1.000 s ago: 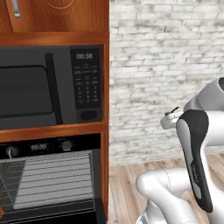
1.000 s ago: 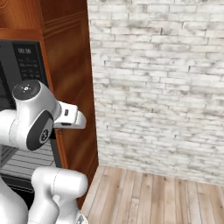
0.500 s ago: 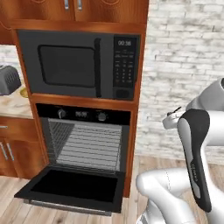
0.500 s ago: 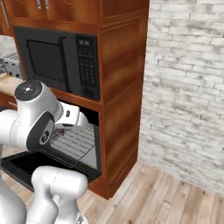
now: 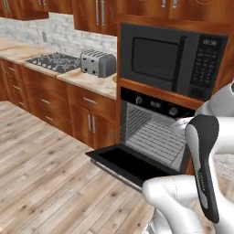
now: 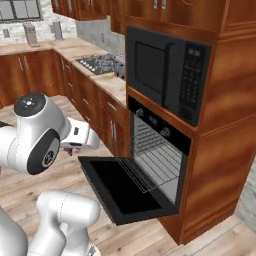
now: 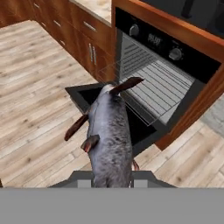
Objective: Take the fish from the oven and place it on the plate on the counter.
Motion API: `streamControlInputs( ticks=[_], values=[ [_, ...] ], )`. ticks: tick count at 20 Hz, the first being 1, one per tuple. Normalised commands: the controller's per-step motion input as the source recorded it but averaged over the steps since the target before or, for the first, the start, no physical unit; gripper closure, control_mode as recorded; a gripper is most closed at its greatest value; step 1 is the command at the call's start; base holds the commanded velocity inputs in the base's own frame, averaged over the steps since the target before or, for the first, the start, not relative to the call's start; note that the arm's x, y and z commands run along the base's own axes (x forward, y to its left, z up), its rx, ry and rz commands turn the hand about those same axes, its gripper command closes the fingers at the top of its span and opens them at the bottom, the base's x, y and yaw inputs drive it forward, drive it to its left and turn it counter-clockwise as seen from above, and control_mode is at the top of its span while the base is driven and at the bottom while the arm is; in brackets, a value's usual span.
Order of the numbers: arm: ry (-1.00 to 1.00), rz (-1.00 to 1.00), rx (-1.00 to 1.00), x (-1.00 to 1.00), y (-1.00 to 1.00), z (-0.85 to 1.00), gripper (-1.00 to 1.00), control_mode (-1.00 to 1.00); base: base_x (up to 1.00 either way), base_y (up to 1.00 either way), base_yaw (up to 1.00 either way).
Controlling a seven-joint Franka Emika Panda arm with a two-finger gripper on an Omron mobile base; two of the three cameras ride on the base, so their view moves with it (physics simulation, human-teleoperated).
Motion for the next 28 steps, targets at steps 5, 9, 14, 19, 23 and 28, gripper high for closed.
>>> streamControlInputs(
  ticks=[5, 9, 14, 19, 23, 28],
  values=[
    [0.00, 0.00, 0.00, 0.00, 0.00, 0.00, 1.00, 1.00, 0.00, 0.25, 0.69],
    [0.00, 0.00, 0.00, 0.00, 0.00, 0.00, 1.00, 1.00, 0.00, 0.25, 0.67],
    [0.00, 0.00, 0.00, 0.00, 0.00, 0.00, 1.00, 1.00, 0.00, 0.03, 0.73],
    [0.00, 0.00, 0.00, 0.00, 0.00, 0.00, 1.00, 1.00, 0.13, 0.04, 0.72],
    [0.00, 0.00, 0.00, 0.00, 0.00, 0.00, 1.00, 1.00, 0.16, 0.00, 0.71],
    [0.00, 0.00, 0.00, 0.00, 0.00, 0.00, 1.00, 1.00, 0.24, -0.10, 0.57]
  ],
)
